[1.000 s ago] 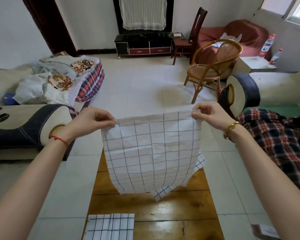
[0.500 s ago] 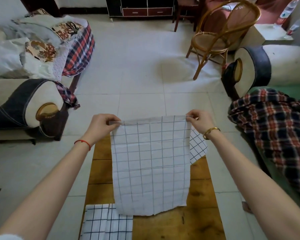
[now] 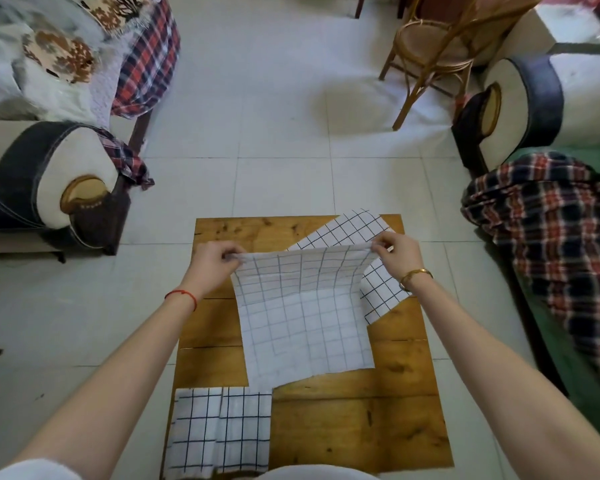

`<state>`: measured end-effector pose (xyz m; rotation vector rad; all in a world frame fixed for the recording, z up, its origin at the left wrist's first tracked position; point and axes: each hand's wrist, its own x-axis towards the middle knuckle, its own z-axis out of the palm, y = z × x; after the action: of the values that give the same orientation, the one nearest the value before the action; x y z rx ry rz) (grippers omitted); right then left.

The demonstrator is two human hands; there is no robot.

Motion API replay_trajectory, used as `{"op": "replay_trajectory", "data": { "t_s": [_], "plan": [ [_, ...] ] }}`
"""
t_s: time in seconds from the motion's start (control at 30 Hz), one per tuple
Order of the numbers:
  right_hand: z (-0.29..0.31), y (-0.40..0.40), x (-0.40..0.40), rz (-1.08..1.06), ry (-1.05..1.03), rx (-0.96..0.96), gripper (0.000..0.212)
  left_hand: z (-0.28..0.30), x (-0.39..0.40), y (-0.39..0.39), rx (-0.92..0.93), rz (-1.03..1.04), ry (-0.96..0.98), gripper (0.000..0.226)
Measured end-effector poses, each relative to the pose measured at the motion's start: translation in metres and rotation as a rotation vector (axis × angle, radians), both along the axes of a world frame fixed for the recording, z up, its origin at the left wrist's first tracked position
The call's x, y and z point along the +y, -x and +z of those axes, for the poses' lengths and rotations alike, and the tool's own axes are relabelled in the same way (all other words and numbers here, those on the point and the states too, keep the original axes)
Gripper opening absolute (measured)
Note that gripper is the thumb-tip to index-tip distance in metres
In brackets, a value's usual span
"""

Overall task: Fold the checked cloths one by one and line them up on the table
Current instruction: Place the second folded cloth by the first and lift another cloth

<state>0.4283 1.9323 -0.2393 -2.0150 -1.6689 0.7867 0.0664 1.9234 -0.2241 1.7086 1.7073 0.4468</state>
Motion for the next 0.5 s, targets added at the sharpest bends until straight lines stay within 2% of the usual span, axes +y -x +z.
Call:
{"op": "replay_trajectory", "data": {
  "t_s": [0.23,0.5],
  "plan": [
    [-0.039,0.002,-0.040,0.019,0.122,-0.020,0.011,-0.047,-0.039,-0.010,-0.019,0.028,0.104,0.015],
    [-0.094,0.002,-0.085,0.061,0.254,-0.076,0.014,-0.110,-0.094,-0.010,0.030,-0.042,0.198,0.014]
  ]
}}
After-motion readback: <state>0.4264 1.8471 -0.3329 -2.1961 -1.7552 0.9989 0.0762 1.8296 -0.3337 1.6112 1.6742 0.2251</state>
